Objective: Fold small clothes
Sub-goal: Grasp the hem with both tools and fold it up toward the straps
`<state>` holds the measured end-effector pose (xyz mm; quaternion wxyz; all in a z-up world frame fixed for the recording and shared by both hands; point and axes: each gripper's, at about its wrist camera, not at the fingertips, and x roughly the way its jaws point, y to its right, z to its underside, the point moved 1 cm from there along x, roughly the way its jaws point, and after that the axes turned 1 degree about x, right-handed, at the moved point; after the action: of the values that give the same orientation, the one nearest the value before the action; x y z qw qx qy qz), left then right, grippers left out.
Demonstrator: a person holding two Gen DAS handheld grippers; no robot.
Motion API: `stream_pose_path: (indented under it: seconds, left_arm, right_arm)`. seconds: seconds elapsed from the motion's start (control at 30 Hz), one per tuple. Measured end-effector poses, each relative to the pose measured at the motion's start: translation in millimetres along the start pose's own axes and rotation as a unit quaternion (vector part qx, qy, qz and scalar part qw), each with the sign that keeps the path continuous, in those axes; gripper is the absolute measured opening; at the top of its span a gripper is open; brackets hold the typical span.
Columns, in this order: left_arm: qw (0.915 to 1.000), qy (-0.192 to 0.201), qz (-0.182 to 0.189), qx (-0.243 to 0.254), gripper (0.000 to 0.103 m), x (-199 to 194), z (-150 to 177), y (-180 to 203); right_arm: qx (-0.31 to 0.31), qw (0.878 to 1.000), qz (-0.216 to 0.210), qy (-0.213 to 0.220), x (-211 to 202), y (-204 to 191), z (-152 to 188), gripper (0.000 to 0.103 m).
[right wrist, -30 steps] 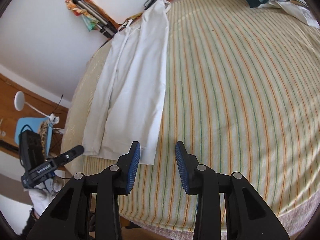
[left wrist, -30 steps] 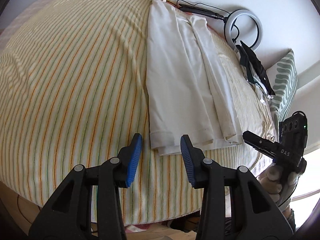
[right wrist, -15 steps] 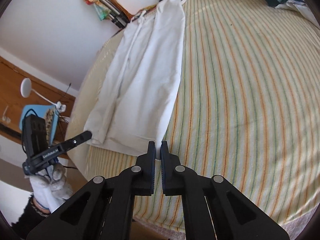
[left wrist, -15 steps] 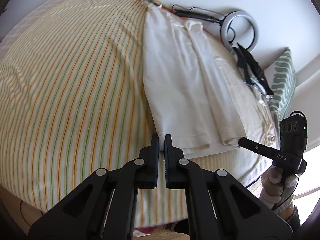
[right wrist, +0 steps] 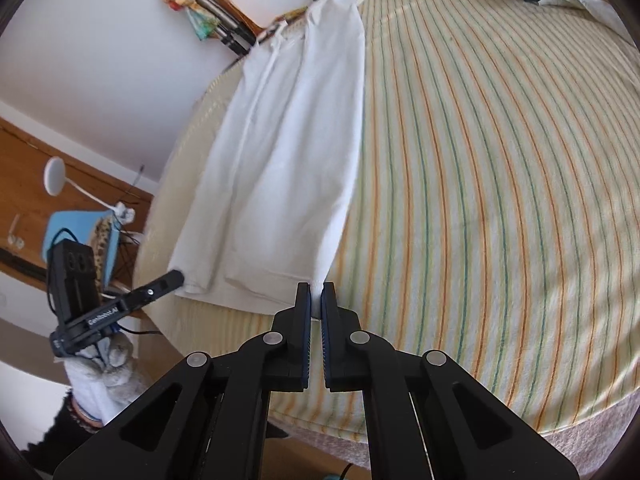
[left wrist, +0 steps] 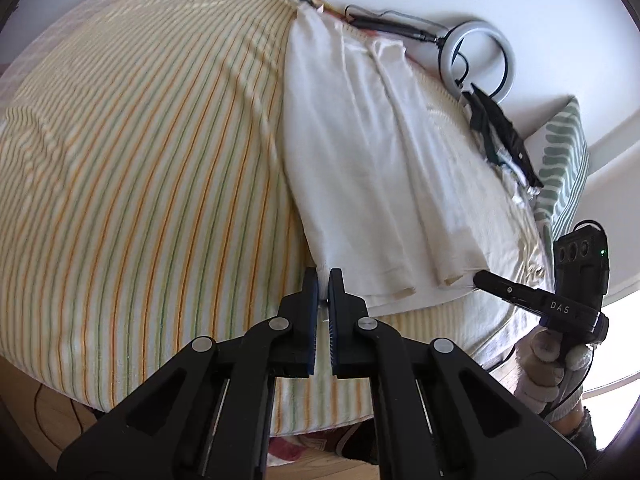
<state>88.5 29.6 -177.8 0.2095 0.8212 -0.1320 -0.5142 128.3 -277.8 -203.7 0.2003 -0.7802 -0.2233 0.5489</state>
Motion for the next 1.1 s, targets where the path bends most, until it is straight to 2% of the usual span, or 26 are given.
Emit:
stream_pose_path:
  seconds: [0.3,0.43,0.67,0.87,1.03,1.1]
  left_arm:
    - [0.9991,0.028,0.021,-0.022,0.002,-13.9,-43.8,6.5]
    - [0.999,0.038,0.013,-0.019,0.002,-5.8,-74.7,9.9]
    - [0.9992,0.033,-0.004,-0.024,0.002,29.0,-118.8,6.6]
    - [0.9989,0.021,-0.019,-0.036,0.003,53.3,-133.1,-2.4]
    - [0.9985,0.024,-0.034,-0.034,0.003,58.4,-132.5,-8.2]
    - [0.9983,0.033,-0.037,-0.03,0.009,55.9,-133.3,-10.2]
  right_arm:
    - [0.029,0.998,-0.044,0.037,-15.2,-8.7,-39.8,0.003]
    - [0.02,0.998,-0.033,0.056,-16.3,-20.2,-63.2,0.003]
    - [0.041,0.997,-0.019,0.059,2.6,-8.2,-103.0,0.003]
    - [0.06,0.997,-0.011,0.047,24.0,8.3,-122.5,0.003]
    - [0.049,0.998,0.0,0.038,34.0,7.1,-129.2,0.003]
    - [0.049,0.998,0.004,0.036,35.8,7.5,-128.7,0.005]
